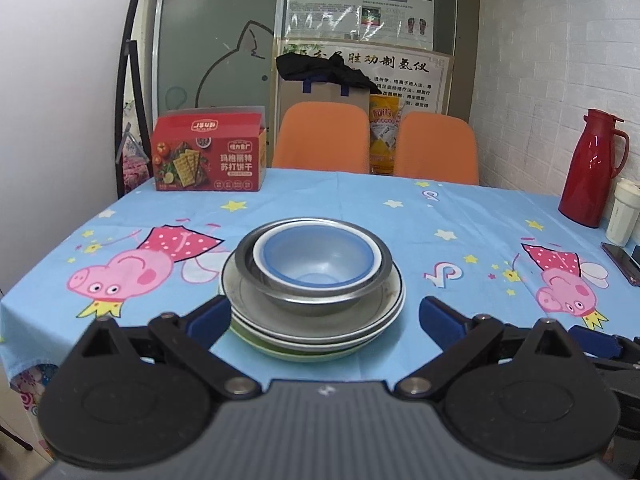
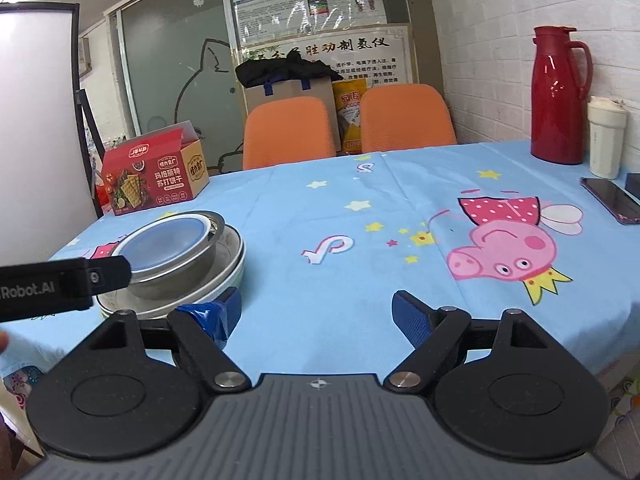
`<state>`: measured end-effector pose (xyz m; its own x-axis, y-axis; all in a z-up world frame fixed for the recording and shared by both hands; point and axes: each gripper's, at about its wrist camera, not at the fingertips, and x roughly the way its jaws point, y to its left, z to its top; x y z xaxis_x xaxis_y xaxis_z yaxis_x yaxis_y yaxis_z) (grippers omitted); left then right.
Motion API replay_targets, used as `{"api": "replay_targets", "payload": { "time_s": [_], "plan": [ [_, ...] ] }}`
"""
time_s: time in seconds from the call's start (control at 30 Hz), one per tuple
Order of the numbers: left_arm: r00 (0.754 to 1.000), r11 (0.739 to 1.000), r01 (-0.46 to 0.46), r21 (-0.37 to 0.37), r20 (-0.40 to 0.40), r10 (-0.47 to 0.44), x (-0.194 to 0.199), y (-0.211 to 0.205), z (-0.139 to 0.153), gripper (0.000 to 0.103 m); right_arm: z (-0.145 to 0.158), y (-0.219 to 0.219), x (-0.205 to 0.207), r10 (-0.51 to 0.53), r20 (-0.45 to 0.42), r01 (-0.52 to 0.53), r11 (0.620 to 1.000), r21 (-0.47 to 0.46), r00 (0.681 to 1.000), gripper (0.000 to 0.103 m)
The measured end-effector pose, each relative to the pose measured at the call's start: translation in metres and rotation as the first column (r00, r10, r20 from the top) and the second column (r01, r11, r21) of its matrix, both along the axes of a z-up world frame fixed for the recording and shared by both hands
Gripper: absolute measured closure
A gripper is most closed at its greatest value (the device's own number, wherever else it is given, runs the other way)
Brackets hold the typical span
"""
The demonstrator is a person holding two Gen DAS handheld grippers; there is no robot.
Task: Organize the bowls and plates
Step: 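Open the left tool and withdraw it from the stack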
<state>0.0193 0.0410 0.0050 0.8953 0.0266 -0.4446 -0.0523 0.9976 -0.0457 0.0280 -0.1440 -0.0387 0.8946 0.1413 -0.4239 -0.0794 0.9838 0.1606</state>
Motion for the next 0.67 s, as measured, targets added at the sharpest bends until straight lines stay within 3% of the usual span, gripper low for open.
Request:
{"api": "replay_targets", "payload": {
  "time_s": [0.17,0.53,0.67],
  "plan": [
    [1.000,1.000,0.020,-0.009,0.006,-0.020,-0.009,0.004,-0.003,0.003,-0.005,-0.009,-0.023,-0.014,0.013,0.013,0.999,0.032,1.000,0.034],
    [1.000,1.000,-0.013,0.024,0.013,0.012,-0.008,0.002,-0.007,0.003,-0.013,0.005,-0.023,0.042,-0.008,-0.042,0.999,0.025,0.999,0.034],
    [1.000,1.000,-0.001,-0.007,0.017,0.001,-0.010,0.006,-0.006,0.003,-0.012,0.007,-0.024,0.042,-0.006,-0.042,0.999,0.024,0.999,0.033]
  ]
}}
